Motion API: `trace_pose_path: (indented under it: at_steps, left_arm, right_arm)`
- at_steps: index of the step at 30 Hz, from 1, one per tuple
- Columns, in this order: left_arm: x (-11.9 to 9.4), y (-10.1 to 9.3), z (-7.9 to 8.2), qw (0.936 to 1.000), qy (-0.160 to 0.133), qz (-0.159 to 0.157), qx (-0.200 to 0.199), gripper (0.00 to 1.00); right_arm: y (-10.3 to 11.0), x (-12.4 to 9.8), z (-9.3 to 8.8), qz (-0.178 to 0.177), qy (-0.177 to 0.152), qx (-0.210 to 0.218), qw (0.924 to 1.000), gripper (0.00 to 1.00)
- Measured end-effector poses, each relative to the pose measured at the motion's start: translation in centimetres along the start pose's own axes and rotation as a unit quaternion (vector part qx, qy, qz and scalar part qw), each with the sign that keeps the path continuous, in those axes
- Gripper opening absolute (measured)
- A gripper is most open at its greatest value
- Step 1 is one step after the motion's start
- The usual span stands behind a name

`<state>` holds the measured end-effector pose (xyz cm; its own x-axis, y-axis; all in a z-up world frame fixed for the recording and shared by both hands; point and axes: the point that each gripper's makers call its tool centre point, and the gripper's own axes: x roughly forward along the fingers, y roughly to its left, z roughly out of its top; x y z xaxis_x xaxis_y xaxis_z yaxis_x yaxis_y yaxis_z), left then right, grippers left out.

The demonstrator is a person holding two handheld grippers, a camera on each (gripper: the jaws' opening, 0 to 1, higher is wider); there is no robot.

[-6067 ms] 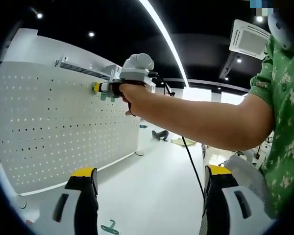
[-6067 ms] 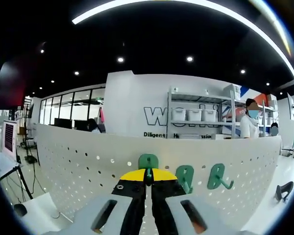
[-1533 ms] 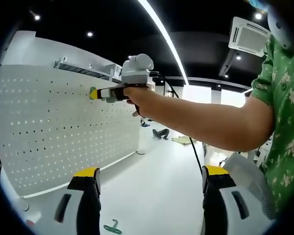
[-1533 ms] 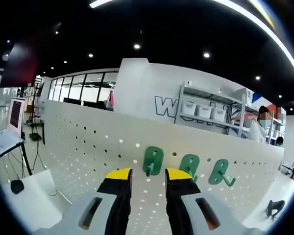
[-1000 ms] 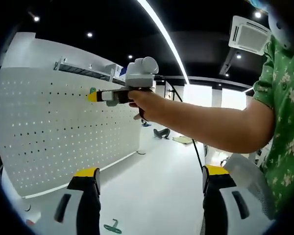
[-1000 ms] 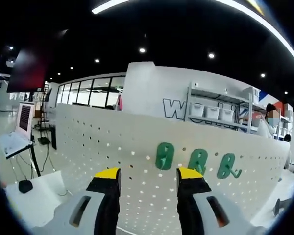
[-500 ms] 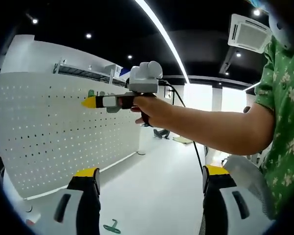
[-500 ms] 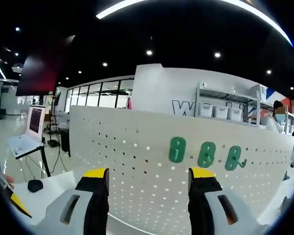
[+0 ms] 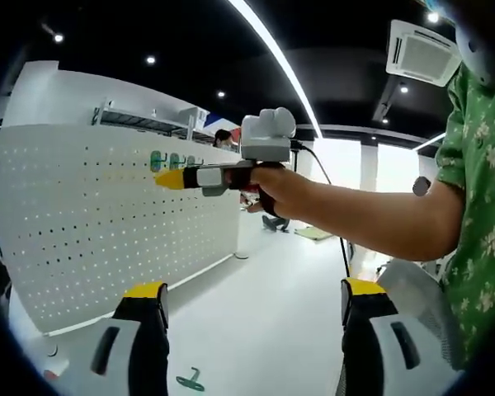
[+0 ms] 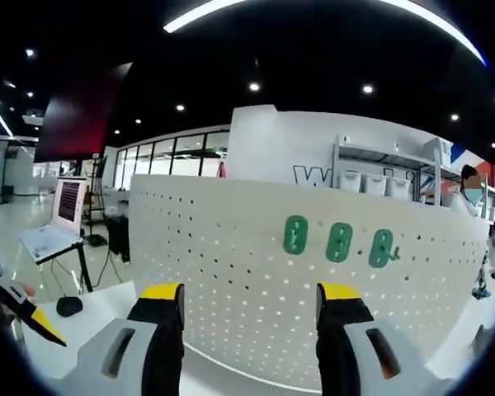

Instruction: Insert the hook assembly into the mounting plate slot until the hook locks in place.

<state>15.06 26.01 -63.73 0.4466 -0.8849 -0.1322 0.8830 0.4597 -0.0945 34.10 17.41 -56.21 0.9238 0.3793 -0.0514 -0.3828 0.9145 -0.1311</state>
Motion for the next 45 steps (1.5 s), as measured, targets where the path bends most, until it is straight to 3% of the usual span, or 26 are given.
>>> trace_pose_path:
  at_steps: [29,45]
  left_arm:
    - [-0.9,-0.2,-2.9,0.998,0.035,0.05,-0.013,0.88]
    - [-3.3,0.9,-4.7,0.9928,0.051,0.106,-0.021,0.88]
  right_arm:
    - [4.7,-7.1,-7.1,0.071,0.06,0.007,0.9956,0.64]
    - [9.0,-9.6,-9.8,0.136,0.091,0.0,0.9865,0.64]
